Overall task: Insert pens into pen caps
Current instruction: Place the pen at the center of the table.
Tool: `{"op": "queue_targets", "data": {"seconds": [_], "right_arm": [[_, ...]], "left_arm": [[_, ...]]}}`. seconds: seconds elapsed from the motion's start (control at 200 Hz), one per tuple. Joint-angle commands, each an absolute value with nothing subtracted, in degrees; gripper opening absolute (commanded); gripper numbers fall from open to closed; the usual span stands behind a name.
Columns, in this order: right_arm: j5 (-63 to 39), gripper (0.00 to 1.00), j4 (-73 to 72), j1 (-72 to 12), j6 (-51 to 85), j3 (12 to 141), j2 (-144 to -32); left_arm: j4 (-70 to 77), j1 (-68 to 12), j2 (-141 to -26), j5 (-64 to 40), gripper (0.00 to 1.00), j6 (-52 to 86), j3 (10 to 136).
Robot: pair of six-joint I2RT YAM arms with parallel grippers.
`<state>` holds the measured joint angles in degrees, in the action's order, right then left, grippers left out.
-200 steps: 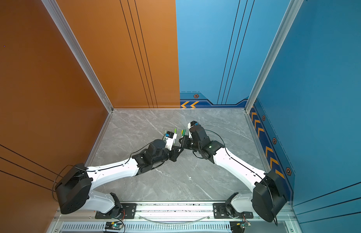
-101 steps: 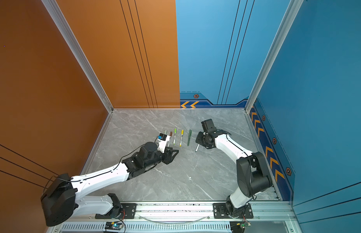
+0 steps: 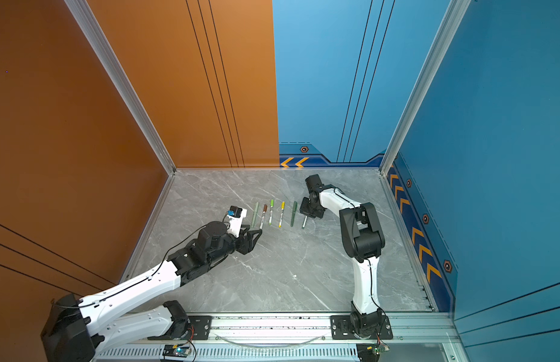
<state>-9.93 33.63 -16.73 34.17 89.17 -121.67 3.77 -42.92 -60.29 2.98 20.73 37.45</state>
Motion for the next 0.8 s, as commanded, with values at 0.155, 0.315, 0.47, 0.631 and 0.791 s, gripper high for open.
{"op": "queue_targets", "data": {"seconds": [0.155,0.315,0.47,0.631,0.791], "right_arm": [[-10.3,0.08,37.1,-16.7,33.0,93.8,-127.2],[-9.3,0.2,37.1,-17.1,32.8,93.9,-127.7],[-8.5,0.24,37.1,-17.3,32.2,93.7,-126.0],[-8.2,0.28,37.3,-17.3,31.6,92.9,-121.1],[-5.6,0.35,36.5,-17.9,29.9,88.5,-108.3]], "left_arm": [[1.7,-40.8,-59.4,3.4,0.61,19.9,36.9],[1.6,-39.8,-59.5,3.3,0.62,20.3,37.1],[0.6,-38.2,-59.2,3.2,0.63,20.7,37.5],[-2.9,-35.7,-58.4,5.0,0.64,19.6,39.4],[-7.1,-30.9,-55.9,12.5,0.68,17.8,41.3]]}}
